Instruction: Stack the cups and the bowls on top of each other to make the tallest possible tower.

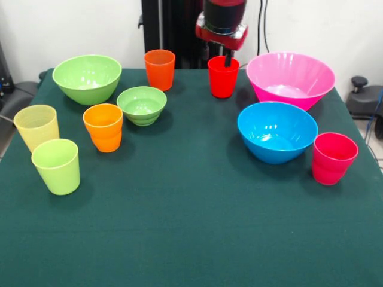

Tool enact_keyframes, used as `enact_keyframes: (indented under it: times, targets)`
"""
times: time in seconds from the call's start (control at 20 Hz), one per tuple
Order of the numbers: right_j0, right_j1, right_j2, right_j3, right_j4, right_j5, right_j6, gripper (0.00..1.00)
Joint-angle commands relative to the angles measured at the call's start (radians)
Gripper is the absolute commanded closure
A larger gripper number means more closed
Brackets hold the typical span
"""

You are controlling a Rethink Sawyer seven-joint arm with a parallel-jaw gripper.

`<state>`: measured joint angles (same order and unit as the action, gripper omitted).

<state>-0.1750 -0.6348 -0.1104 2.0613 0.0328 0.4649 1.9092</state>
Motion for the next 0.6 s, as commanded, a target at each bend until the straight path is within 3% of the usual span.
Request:
enact_keyframes:
  times: [0.05, 0.6]
  targets:
    - [-0.032, 0.049, 0.089, -0.082, -0.079, -0.091, 0.011, 0.0]
    - [-0.028, 0.074, 0.095, -0.108, -0.107, -0.102, 0.036, 0.0]
